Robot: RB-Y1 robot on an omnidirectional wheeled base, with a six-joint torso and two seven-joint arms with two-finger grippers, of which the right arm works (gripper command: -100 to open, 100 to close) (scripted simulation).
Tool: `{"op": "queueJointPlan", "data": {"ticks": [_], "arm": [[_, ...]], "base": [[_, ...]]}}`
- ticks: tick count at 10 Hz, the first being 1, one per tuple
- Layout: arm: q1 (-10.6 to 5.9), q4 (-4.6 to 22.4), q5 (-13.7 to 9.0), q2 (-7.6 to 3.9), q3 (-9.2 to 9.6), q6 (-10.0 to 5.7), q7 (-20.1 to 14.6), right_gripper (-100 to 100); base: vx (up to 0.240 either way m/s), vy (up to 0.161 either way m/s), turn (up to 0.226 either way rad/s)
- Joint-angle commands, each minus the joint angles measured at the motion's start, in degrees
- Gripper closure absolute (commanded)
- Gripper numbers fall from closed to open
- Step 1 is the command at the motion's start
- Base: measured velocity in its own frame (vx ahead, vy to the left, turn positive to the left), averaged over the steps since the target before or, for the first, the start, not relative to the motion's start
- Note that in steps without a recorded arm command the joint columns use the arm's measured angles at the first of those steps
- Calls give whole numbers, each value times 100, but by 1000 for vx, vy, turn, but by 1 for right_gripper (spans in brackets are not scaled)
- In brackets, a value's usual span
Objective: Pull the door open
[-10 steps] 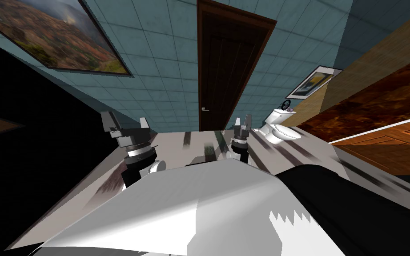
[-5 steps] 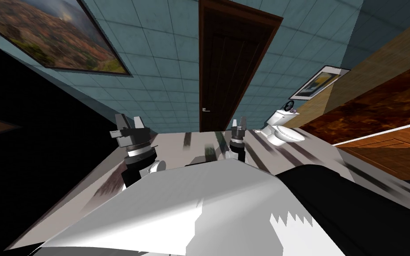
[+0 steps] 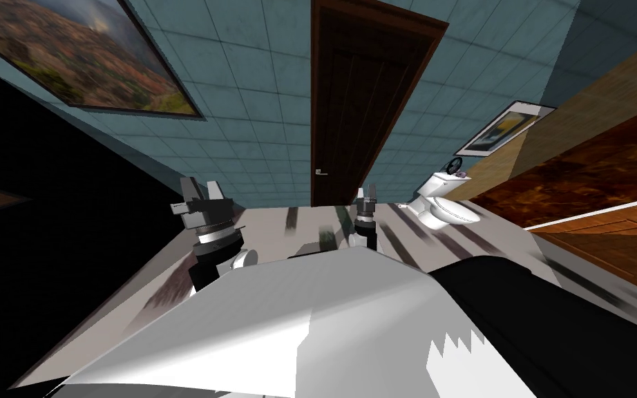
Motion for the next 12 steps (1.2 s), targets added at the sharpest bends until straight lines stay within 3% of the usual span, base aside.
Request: {"op": "queueJointPlan", "data": {"ticks": [1,12], "arm": [[-93,223,-22,-49,-11,-29,-20,-100],[-816,1962,-178,-342,-66,-250,-160,-100]], "base": [[84,2,19],[94,0,24]]}}
